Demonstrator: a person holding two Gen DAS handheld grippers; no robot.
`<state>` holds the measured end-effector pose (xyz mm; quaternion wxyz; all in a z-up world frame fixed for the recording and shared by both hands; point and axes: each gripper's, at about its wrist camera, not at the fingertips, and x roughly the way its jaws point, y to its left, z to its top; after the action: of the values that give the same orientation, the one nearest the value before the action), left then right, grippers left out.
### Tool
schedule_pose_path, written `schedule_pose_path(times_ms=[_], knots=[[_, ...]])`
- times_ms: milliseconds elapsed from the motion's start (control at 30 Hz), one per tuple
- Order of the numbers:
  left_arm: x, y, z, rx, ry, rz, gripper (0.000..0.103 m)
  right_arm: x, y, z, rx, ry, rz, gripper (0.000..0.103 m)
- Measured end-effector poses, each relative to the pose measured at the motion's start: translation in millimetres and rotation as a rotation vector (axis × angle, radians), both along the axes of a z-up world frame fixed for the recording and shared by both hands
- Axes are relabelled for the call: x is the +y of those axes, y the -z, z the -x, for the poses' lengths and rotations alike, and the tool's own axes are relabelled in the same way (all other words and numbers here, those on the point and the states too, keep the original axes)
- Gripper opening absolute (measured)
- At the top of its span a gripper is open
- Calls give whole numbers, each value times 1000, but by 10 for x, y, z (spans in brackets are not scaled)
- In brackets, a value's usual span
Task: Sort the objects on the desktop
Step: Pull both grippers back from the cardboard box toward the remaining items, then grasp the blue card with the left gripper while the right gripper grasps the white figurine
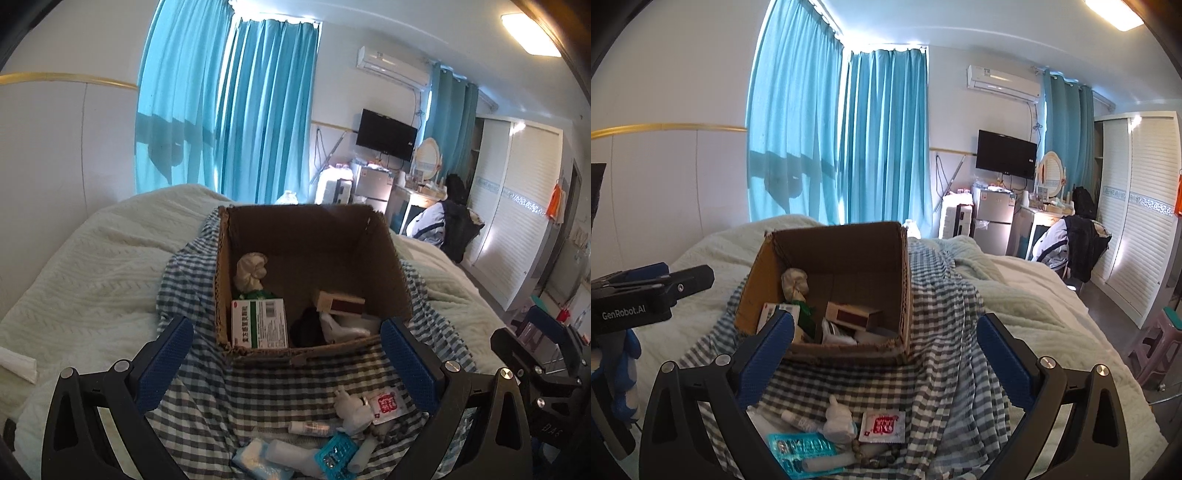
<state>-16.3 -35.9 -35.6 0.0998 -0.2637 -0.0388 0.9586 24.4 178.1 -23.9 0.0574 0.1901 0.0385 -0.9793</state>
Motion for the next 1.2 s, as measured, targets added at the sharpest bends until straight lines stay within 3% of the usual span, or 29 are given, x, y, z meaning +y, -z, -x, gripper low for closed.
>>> schedule_pose_path(times_ms=[100, 300, 367, 467, 633, 833, 967, 1200], knots=[[77, 249, -47, -51, -13, 32, 103, 11, 142, 81, -36, -7, -3, 98], [186, 877, -149, -231, -6, 67, 90, -6, 491, 233, -124, -34, -9, 92], [207, 1000, -177, -268, 6, 77, 82, -24, 614, 290, -161, -46, -13, 87], [280, 1143, -189, -311, 31, 90, 79, -48, 793, 379, -209, -57, -27, 82], [394, 1402, -172, -409, 85, 43, 75, -132, 1058, 503, -289, -86, -23, 82], [498, 1669, -135, -473, 117, 59, 66, -189, 1331, 666, -369, -102, -35, 82], [507, 1784, -71, -514, 121, 25, 61, -206, 1459, 806, -425, -102, -23, 82], [639, 1833, -50, -498, 180, 21, 46, -368, 1731, 1014, -508, -122, -54, 82]])
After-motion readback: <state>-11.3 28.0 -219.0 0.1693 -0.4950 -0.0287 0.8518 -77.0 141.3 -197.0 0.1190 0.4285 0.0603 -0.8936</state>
